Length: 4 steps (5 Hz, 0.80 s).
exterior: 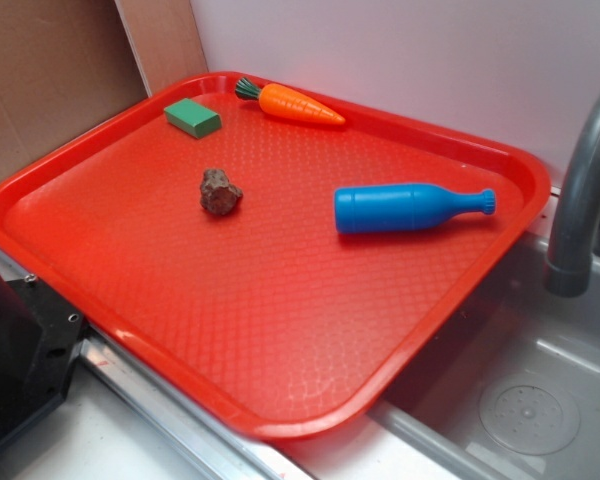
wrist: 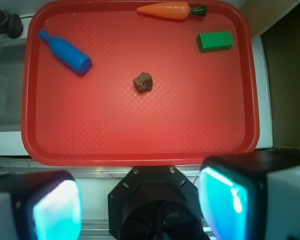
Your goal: Grab the blue bottle.
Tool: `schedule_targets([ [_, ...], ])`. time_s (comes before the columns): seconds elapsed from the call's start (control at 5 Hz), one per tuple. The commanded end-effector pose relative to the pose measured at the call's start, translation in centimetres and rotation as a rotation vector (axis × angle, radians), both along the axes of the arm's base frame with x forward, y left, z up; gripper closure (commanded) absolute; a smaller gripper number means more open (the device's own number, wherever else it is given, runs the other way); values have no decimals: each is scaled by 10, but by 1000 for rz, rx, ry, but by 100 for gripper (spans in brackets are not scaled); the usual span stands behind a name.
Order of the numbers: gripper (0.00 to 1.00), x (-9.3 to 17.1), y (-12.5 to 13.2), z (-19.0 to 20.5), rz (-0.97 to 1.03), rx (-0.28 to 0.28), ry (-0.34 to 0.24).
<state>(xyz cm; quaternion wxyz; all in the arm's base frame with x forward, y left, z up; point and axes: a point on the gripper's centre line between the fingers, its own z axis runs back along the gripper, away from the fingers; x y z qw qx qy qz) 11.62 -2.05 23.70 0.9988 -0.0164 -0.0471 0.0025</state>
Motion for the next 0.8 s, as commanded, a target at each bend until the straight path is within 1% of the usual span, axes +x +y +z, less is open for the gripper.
schedule_targets([
  [0.0, 0, 0, 0, 0, 0, 0, 0],
  [0.2, 0, 50, -10, -50, -250, 47, -12],
  [0.4, 0, 99, -42, -87, -483, 102, -63],
  [0.6, 0, 134, -73, -120, -686, 108, -98],
])
